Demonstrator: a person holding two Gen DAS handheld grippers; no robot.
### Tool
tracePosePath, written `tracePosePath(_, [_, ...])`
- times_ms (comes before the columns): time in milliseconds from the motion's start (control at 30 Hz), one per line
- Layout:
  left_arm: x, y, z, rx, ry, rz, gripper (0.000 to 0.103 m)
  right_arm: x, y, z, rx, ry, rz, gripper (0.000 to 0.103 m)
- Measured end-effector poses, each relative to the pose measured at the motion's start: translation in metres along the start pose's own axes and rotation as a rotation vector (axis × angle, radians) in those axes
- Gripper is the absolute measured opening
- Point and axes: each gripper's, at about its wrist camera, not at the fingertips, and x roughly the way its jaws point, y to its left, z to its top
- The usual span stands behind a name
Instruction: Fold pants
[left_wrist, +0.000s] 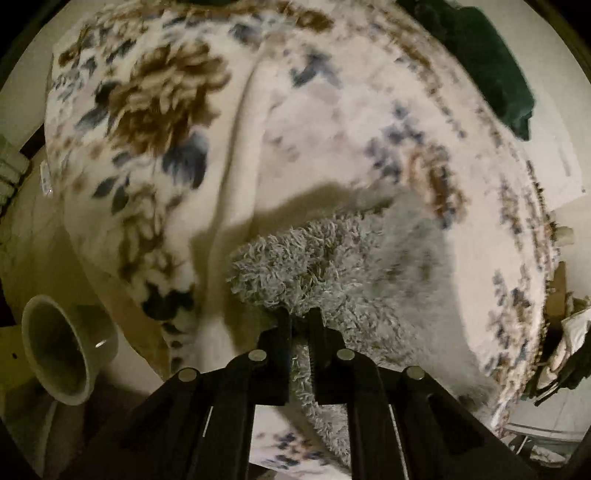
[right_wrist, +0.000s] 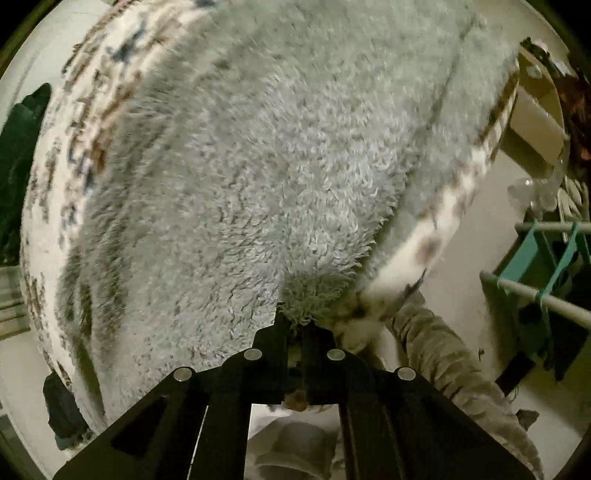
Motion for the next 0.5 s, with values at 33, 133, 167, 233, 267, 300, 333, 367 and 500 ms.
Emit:
tracePosePath(33, [0.008, 0.002, 0.001, -0.005, 0.025, 0.012, 0.009, 0.011, -0.002, 0.004, 0.009, 0.026, -0.003, 0.006])
tracePosePath(133, [0.006, -0.013, -0.001, 0.06, 0.028, 0.056, 0.018, 0.031, -0.003, 0.018, 0.022, 0.103, 0.027, 0.016])
tracePosePath(167, [0.001, -0.023, -0.004, 0.103, 0.011, 0.064, 0.024, 0.031, -0.003, 0.021, 0.02, 0.114, 0.038, 0.029])
tracePosePath(233, [-0.013, -0.045, -0.014, 0.189, -0.023, 0.082, 0.043, 0.025, -0.004, 0.027, 0.004, 0.12, 0.08, 0.058])
tracePosePath(267, [-0.018, -0.056, -0.019, 0.229, -0.036, 0.086, 0.058, 0.018, -0.006, 0.031, -0.004, 0.115, 0.098, 0.067])
tracePosePath(300, [-0.024, -0.074, -0.03, 0.286, -0.054, 0.087, 0.066, 0.01, -0.01, 0.035, -0.007, 0.105, 0.11, 0.067])
tracePosePath(333, [-0.027, -0.088, -0.038, 0.326, -0.065, 0.083, 0.075, 0.002, -0.013, 0.04, -0.007, 0.093, 0.112, 0.067])
tracePosePath(367, [-0.03, -0.111, -0.052, 0.388, -0.073, 0.069, 0.077, -0.008, -0.02, 0.047, -0.001, 0.074, 0.111, 0.067])
tracePosePath(500, [-0.019, -0.191, -0.105, 0.585, -0.045, 0.037, 0.081, -0.048, -0.065, 0.087, 0.107, -0.028, 0.123, 0.067])
